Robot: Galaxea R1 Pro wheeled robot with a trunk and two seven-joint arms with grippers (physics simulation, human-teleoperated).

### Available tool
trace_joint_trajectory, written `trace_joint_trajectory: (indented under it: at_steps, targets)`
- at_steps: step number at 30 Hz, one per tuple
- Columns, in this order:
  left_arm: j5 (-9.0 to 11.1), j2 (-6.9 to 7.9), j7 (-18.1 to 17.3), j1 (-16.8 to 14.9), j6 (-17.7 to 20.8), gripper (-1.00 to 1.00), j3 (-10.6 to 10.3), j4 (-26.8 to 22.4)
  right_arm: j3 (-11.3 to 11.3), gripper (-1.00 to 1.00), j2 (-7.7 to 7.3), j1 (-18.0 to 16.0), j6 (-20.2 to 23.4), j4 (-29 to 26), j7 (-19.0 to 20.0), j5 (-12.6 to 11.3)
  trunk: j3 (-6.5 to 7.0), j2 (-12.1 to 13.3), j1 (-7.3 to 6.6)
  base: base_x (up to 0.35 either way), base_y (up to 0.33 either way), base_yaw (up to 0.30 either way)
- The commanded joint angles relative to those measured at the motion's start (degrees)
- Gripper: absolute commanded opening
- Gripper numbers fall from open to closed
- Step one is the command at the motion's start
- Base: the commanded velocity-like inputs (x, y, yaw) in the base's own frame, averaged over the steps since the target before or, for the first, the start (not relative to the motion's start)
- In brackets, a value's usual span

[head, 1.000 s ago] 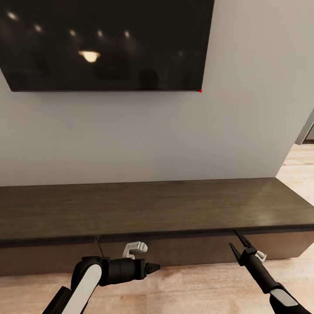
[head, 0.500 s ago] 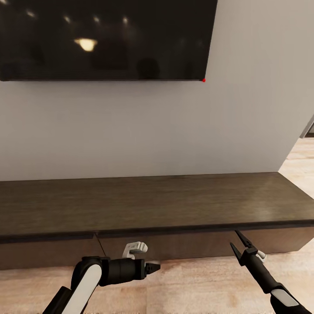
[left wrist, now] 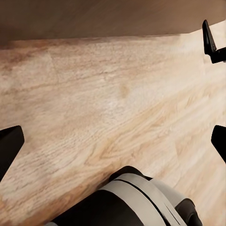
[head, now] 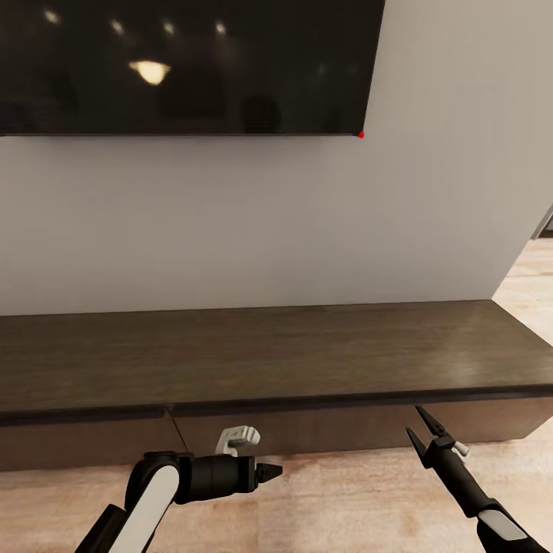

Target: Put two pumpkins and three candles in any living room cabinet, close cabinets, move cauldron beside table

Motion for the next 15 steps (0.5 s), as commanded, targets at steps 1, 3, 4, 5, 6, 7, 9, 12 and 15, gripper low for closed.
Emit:
trace_joint_trajectory:
  at_steps: [1,3,4,5,6,7,9,12,15]
  targets:
    - [0.42,0.04,0.41,-0.04,0.12,1.00,-0.07,-0.05,0.16,1.00,-0.02,-0.02,0.50,0.04,0.28,-0.51,-0.05,-0.02,-0.01,0.000,0.000,0.000]
    - [0.42,0.04,0.37,-0.04,0.12,1.00,-0.05,-0.05,0.16,1.00,-0.02,-0.01,0.55,0.04,0.95,-0.49,-0.05,-0.02,-0.01,0.010,0.000,0.000]
    - [0.42,0.04,0.36,-0.04,0.12,1.00,-0.06,-0.05,0.15,1.00,-0.02,-0.01,0.56,0.04,1.24,-0.47,-0.05,-0.02,-0.01,0.052,0.000,0.000]
    - [0.42,0.04,0.36,-0.04,0.12,1.00,-0.06,-0.05,0.15,1.00,-0.02,-0.01,0.57,0.04,1.35,-0.47,-0.05,-0.02,-0.01,0.052,0.000,0.000]
    - [0.42,0.04,0.35,-0.04,0.12,1.00,-0.06,-0.05,0.15,1.00,-0.02,-0.01,0.57,0.04,1.43,-0.46,-0.05,-0.02,-0.01,0.042,0.000,0.000]
    - [0.42,0.04,0.35,-0.04,0.12,1.00,-0.06,-0.05,0.15,1.00,-0.02,-0.01,0.60,0.01,1.55,-0.45,-0.05,-0.02,-0.01,0.027,0.000,0.000]
    - [0.42,0.04,0.34,-0.04,0.12,1.00,-0.07,-0.05,0.15,1.00,-0.02,-0.01,0.64,-0.02,1.67,-0.43,-0.05,-0.02,-0.01,0.015,0.000,0.000]
    - [0.42,0.04,0.35,-0.04,0.12,1.00,-0.07,-0.05,0.15,1.00,-0.02,-0.01,0.69,-0.03,1.73,-0.40,-0.05,-0.02,-0.01,0.008,0.000,0.000]
    - [0.42,0.04,0.39,-0.04,0.12,1.00,-0.07,-0.05,0.18,1.00,-0.26,-0.01,0.74,-0.04,1.79,-0.37,-0.05,-0.02,-0.01,0.012,-0.006,0.000]
